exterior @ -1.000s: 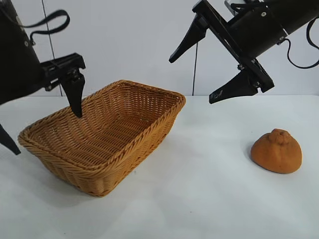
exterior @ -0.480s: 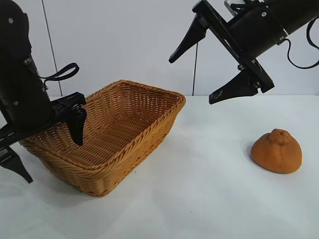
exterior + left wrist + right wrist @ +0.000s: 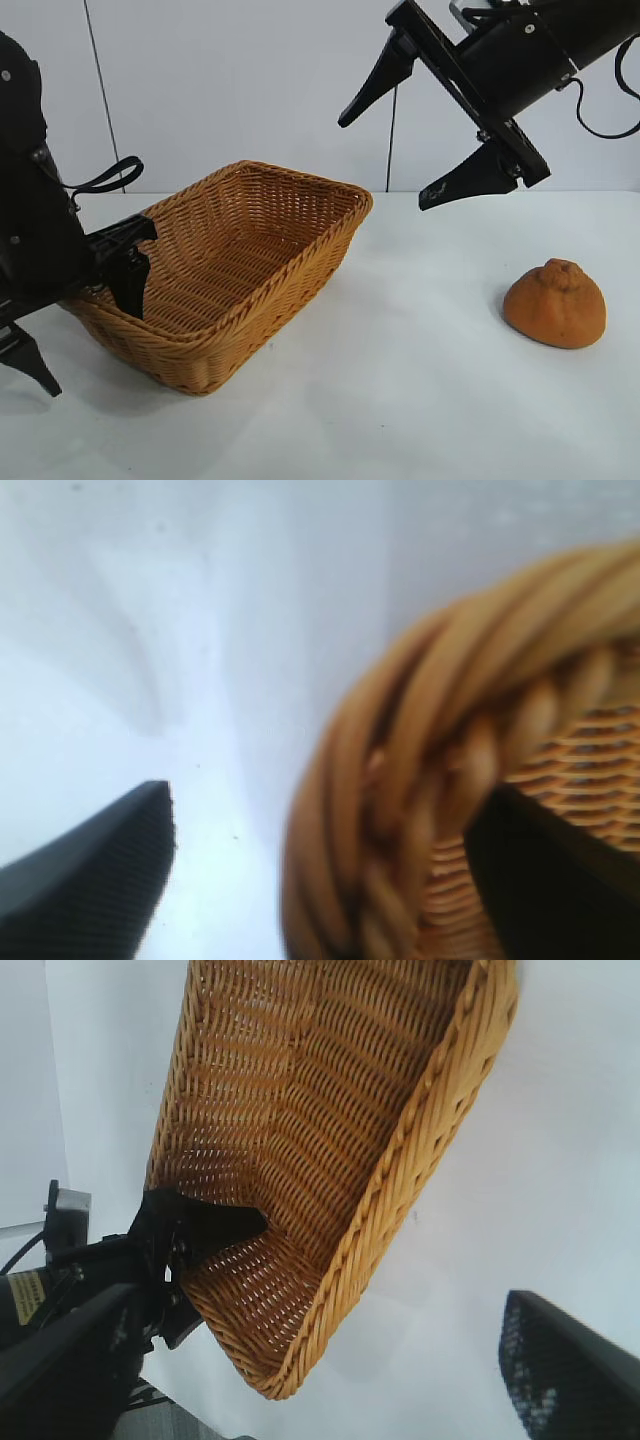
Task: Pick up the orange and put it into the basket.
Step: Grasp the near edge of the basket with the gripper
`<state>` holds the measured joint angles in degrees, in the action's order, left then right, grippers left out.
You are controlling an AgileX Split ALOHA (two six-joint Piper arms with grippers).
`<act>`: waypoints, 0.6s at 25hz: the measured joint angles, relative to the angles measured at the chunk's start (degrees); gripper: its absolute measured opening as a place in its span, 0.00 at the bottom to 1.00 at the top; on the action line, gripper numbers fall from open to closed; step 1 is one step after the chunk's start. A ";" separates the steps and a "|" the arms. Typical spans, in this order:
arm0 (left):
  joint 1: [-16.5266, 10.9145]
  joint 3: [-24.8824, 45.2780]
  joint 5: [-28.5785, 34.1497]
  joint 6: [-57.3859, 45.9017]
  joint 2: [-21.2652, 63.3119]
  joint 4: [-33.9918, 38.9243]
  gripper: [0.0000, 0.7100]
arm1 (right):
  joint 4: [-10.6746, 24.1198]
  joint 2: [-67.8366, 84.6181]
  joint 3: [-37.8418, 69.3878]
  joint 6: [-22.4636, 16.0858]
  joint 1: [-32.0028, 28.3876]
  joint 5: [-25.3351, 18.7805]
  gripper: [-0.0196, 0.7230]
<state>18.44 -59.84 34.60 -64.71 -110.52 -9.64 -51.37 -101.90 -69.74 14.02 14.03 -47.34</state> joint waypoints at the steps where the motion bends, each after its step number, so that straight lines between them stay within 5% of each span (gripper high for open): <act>1: 0.00 0.00 0.00 0.52 0.00 -0.89 0.67 | 0.00 0.00 0.00 0.00 0.00 0.00 0.92; 8: 0.00 0.00 -0.99 2.86 0.05 -5.34 0.15 | 0.04 0.00 0.00 0.00 0.00 0.18 0.92; 15: -1.41 -0.36 -0.68 3.27 1.87 -5.82 0.13 | 0.04 0.00 0.00 0.00 0.00 0.18 0.92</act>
<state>17.02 -60.21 33.92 -61.44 -108.64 -15.46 -51.32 -101.90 -69.74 14.02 14.03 -47.16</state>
